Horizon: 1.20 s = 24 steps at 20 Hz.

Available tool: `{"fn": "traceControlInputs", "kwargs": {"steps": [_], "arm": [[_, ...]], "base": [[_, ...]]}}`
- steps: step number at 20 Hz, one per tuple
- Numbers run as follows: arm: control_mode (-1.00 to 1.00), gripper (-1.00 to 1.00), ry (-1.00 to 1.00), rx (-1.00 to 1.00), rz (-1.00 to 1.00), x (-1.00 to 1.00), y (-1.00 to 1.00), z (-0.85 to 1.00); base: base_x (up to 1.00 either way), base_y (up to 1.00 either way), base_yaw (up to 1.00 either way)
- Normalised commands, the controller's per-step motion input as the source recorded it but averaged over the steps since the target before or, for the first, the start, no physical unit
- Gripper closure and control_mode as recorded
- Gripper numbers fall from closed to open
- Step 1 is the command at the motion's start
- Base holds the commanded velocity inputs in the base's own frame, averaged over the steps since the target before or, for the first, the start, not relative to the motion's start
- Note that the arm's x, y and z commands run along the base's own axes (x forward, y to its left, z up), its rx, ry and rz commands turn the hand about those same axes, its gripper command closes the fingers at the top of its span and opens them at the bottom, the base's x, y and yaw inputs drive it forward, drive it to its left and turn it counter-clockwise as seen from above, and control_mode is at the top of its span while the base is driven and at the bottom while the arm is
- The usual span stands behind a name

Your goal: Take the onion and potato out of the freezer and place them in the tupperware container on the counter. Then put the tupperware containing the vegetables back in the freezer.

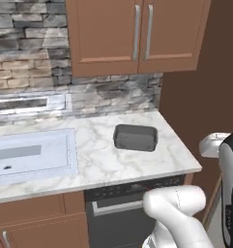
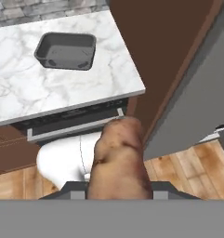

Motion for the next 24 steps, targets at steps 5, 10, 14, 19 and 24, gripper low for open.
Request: {"fn": "traceControlInputs", "kwargs": {"steps": [5,10,14,19,24], "arm": [[-1.00,1.00,0.02,0.00,-0.01,0.11,0.05,-0.04],[-1.00,1.00,0.01,0.00,-0.01,0.77,0.00,-0.26],[-1.00,1.00,0.00,0.00,0.00,1.00,-0.05,-0.24],[-1.00,1.00,0.00,0.00,0.03,1.00,-0.09,-0.49],[-1.00,1.00,0.05,0.00,0.23,1.00,-0.34,-0.69]], "base": [[0.48,0.68,-0.06],[0.00,0.00,0.00],[0.00,0.00,0.00],[0.00,0.00,0.00],[0.00,0.00,0.00]]}}
